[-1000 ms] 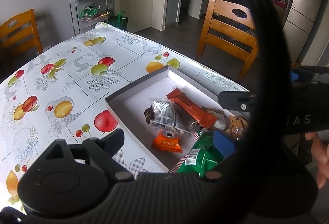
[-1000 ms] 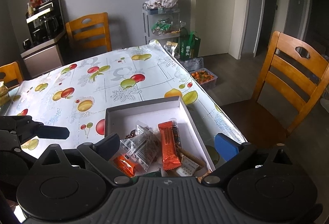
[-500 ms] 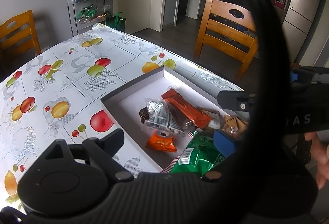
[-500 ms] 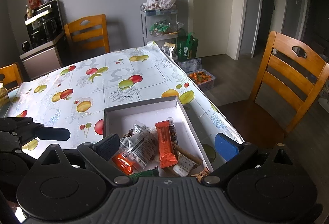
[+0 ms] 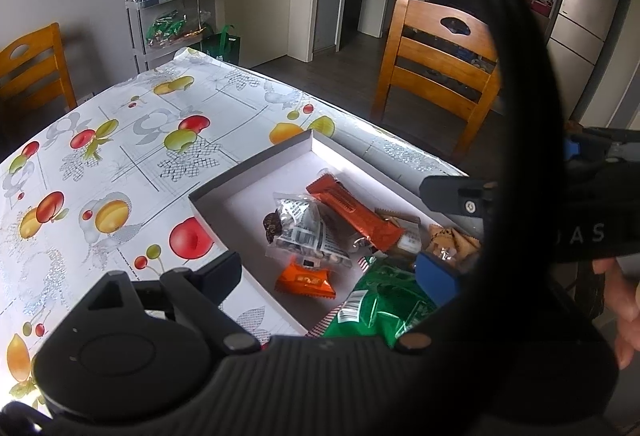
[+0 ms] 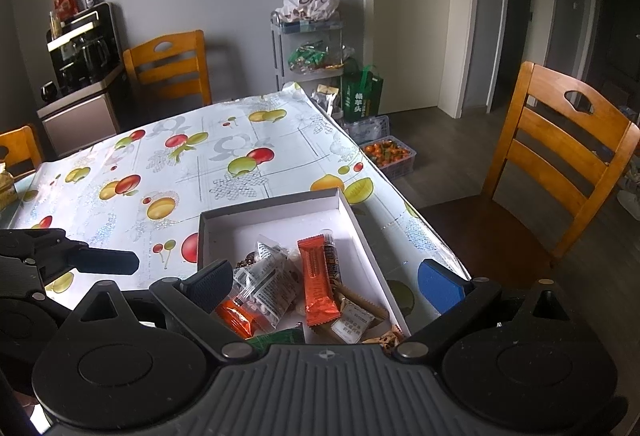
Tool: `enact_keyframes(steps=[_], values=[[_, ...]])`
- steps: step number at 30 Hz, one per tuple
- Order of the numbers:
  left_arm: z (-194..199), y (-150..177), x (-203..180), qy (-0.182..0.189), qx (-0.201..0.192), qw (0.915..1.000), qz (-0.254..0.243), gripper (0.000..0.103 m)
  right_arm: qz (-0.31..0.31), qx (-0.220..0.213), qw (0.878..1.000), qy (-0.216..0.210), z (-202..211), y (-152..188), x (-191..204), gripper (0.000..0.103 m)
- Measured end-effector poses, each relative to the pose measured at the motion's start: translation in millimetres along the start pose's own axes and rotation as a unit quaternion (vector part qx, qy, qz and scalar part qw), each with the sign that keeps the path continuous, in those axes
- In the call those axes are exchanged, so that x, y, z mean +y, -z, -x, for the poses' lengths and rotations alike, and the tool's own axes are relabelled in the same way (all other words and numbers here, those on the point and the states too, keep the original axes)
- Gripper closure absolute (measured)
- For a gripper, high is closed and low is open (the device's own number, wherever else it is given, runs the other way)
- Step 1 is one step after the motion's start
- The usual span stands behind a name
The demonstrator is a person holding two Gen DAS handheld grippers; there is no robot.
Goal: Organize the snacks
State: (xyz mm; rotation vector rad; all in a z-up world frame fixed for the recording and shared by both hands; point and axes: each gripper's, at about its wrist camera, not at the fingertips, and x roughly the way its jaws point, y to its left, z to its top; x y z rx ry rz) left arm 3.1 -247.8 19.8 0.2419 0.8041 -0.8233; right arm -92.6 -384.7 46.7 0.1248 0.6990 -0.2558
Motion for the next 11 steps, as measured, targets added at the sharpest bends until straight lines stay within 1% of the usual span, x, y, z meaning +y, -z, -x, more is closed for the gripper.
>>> enact_keyframes(steps=[11], values=[[1.1,0.5,-3.5,0.003,-0.006,0.9999,-0.008,0.008,-0.001,0.000,1.000,0.000,1.4,0.5,-1.8,0.003]])
